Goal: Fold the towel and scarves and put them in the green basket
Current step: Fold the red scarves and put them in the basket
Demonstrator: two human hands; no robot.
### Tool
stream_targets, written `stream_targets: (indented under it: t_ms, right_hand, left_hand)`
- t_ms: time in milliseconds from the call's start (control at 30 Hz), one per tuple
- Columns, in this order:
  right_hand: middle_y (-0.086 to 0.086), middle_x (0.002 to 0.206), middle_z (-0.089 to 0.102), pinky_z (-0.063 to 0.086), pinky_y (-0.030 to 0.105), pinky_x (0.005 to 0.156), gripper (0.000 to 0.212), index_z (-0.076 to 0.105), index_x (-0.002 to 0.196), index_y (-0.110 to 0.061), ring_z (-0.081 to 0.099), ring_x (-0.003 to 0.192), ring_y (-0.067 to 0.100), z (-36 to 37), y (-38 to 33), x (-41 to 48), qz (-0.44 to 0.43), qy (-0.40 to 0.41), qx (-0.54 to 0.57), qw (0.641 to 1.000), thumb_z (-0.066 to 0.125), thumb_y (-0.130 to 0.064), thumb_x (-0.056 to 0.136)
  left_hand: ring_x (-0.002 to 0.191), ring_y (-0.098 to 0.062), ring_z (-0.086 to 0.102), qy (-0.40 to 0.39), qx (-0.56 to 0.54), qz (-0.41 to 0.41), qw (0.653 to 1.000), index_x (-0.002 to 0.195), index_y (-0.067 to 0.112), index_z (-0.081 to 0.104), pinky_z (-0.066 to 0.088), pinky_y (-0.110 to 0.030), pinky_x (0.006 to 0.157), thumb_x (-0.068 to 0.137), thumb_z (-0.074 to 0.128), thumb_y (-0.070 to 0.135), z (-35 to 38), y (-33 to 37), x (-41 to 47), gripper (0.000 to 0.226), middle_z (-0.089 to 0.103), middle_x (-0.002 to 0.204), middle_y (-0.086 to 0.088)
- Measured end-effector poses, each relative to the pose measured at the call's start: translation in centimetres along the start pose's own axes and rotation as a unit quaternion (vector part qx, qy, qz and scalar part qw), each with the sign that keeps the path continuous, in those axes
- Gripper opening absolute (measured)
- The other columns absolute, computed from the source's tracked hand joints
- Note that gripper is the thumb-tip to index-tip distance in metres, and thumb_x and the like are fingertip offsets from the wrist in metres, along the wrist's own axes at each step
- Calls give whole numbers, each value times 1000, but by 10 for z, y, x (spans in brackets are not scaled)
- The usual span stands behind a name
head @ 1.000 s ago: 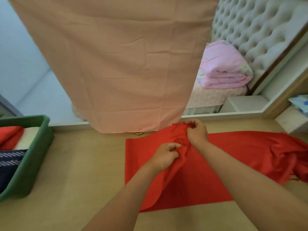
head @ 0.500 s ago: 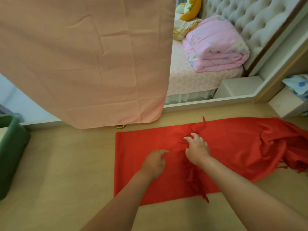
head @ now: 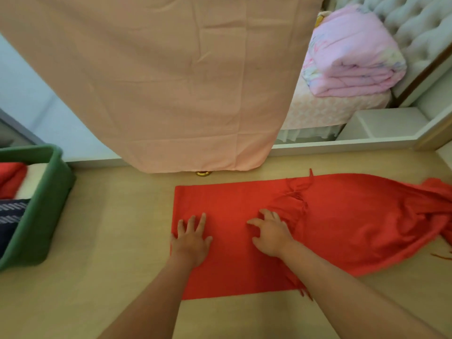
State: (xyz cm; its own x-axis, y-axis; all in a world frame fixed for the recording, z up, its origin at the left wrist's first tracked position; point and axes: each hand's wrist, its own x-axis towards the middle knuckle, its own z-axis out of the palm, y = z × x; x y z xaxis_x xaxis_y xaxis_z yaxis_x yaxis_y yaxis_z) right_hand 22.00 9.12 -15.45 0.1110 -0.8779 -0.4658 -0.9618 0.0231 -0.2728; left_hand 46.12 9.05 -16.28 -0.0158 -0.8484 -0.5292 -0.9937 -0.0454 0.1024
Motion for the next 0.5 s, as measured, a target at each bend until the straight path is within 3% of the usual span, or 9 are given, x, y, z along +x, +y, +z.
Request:
stream_targets:
  t_ms: [167,333,433,500]
  right_hand:
    - [1,151,30,40,41,108,54,53,135,-42,27,137,24,10,-58,13,-30,-15,36,999,62,-38,82]
    - [-2,144,38,38,39,109,48,57,132,-39,35,131,22,25,-115,28,-85,-38,47,995,60,-36,84]
    - [-4,134,50,33,38,106,40,59,130,-36,43,127,21,21,-135,38,-103,1,27,994,53,-31,91]
    - [-5,136,51,29,38,104,39,57,132,-35,42,127,20,14,-138,49,-112,62,-23,992,49,-31,94]
  left_hand:
    - [143,-42,21,-1,36,-83,996,154,36,13,25,-54,113,100,26,54,-12,-47,1,58,16,160,-6]
    - [121,-35,46,36,55,-161,985,135,22,42,39,-46,98,97,30,44,-25,-92,8,45,45,134,-10]
    - [118,-28,45,104,58,-132,984,124,17,49,40,-40,93,95,35,40,-29,-101,18,40,49,128,-8]
    - [121,-28,44,152,14,-45,987,125,15,49,41,-40,95,94,42,38,-27,-104,30,38,48,131,-9]
